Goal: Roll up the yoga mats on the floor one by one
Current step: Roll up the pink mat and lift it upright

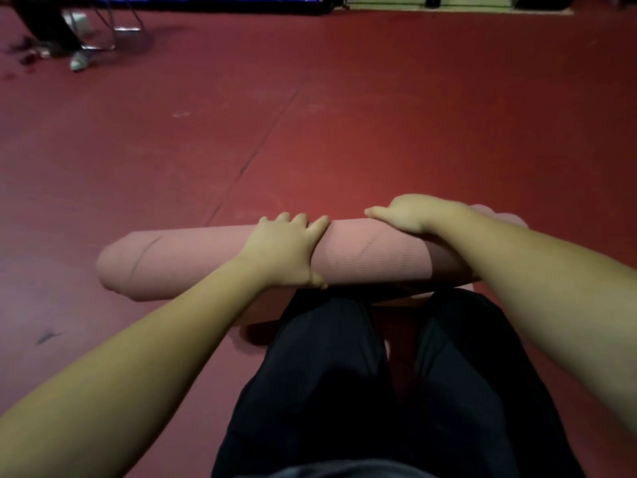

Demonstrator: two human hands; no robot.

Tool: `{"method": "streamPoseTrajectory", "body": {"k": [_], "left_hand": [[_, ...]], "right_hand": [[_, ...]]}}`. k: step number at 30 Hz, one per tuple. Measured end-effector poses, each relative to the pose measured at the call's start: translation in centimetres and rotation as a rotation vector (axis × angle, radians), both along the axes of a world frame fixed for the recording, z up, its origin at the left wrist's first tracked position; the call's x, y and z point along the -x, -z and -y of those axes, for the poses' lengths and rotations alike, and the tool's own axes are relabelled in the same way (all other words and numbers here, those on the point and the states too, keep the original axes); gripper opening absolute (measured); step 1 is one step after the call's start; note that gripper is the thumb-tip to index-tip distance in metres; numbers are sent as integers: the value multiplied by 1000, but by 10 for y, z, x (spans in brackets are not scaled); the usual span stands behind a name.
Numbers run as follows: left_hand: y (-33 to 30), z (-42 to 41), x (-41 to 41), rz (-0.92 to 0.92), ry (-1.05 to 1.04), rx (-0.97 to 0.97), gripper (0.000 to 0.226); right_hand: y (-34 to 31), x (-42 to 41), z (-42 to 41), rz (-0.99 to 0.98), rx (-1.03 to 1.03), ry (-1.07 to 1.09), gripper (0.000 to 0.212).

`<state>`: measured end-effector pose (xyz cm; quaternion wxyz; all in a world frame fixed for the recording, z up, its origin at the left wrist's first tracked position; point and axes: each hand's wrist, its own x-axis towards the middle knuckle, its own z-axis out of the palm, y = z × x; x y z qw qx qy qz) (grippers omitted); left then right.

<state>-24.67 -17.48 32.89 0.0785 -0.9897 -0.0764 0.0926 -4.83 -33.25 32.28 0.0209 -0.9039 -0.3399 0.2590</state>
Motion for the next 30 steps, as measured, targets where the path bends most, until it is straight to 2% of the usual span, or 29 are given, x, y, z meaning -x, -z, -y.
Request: {"method": "streamPoseTrajectory", "body": {"k": [3, 7, 9, 11, 13, 15, 17, 21, 23, 25, 28, 30], "left_hand": [[-12, 1, 7, -10, -17, 55, 113], [-13, -3, 12, -83, -76, 196, 112], [-3, -3, 12, -153, -114, 291, 112], [8, -6, 10, -201, -143, 394, 111], [11, -14, 2, -230, -175, 493, 113], [11, -24, -7, -284, -209, 607, 113], [10, -33, -14, -336, -246, 714, 110], [14, -52, -25, -417, -343, 949, 83], [17, -58, -31, -448, -383, 1050, 85], [18, -61, -38, -460, -389, 1068, 89], [13, -53, -40, -434, -377, 1063, 81], [9, -46, -38, -329, -293, 935, 78]], "right_hand": [[-17, -1, -3, -49, 48, -31, 71], [-21, 3, -12, -103, 147, -70, 47], [-11, 6, -13, -158, 203, -93, 49], [1, 7, -16, -179, 219, -86, 62], [7, 5, -18, -62, 140, -109, 68], [11, 3, -17, 111, -9, -165, 59], [12, 5, -12, 201, -104, -200, 55], [16, 17, 3, 295, -123, -234, 75], [20, 23, 7, 349, -118, -236, 81], [23, 29, 9, 387, -111, -202, 82], [28, 31, 11, 373, -118, -120, 81], [31, 28, 14, 339, -129, -86, 80]]}}
